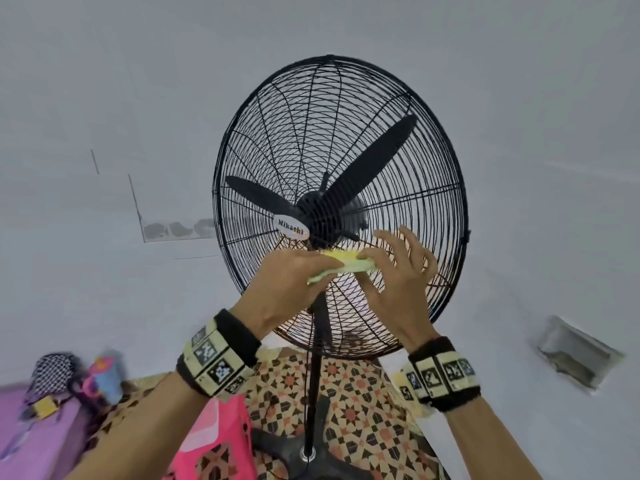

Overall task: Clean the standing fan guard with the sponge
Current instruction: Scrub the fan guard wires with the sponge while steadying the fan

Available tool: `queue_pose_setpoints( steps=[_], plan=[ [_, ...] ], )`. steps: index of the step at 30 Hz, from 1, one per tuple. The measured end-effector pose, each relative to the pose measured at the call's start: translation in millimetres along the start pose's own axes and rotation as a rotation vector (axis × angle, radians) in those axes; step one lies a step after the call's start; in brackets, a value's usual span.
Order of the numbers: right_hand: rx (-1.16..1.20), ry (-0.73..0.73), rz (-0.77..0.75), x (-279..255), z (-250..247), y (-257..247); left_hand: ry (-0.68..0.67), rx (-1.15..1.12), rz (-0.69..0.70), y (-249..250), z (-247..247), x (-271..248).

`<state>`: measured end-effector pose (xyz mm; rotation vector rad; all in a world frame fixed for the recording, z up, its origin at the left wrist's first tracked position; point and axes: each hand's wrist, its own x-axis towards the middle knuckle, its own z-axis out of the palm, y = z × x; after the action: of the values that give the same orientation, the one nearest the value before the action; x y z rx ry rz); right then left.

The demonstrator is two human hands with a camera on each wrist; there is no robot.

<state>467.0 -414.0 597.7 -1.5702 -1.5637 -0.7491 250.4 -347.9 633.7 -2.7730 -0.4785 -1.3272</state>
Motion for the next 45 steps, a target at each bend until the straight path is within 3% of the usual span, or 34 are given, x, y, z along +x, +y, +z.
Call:
queue_pose_setpoints(
  steps=[8, 11, 13, 17, 21, 24, 26, 32, 36, 42, 45],
  plan=[
    [-0.063, 0.328, 0.356, 19.7, -5.5, 11.9, 0.214, -0.068, -0.177, -75.7, -1.6, 17.4],
    [0.113, 0.282, 0.666, 28.3, -11.5, 24.6, 0.177, -0.050, -0.272, -86.8, 22.1, 19.2],
    [0.252, 0.269, 0.763, 30.9, -13.4, 30.6, 0.135, -0.036, -0.236, -84.9, 40.2, 10.1],
    [0.275, 0.271, 0.765, 28.4, -15.7, 34.0, 0.034, -0.038, -0.093, -87.8, 35.7, 0.7],
    [0.263, 0.303, 0.755, 21.4, -10.8, 30.8, 0.185, 0.009, -0.097, -95.9, 20.6, 15.5],
    [0.258, 0.312, 0.751, 23.7, -8.7, 28.3, 0.070, 0.046, -0.016, -88.6, 31.9, 10.2],
    [0.247, 0.318, 0.757, 25.7, -8.4, 26.9, 0.008, 0.038, -0.032, -89.4, 29.2, 9.2],
    [0.228, 0.335, 0.748, 19.6, -4.9, 19.7, 0.167, -0.005, -0.073, -89.9, 26.5, 14.2],
    [0.233, 0.352, 0.757, 22.5, -4.6, 20.2, -0.025, 0.011, -0.050, -92.8, 27.0, 8.3],
    [0.224, 0.350, 0.733, 18.1, -3.4, 17.9, 0.184, -0.039, -0.031, -81.5, 24.8, 19.9],
    [0.242, 0.351, 0.726, 17.8, -5.0, 20.9, 0.078, -0.030, 0.005, -69.5, 41.7, 10.6]
  ],
)
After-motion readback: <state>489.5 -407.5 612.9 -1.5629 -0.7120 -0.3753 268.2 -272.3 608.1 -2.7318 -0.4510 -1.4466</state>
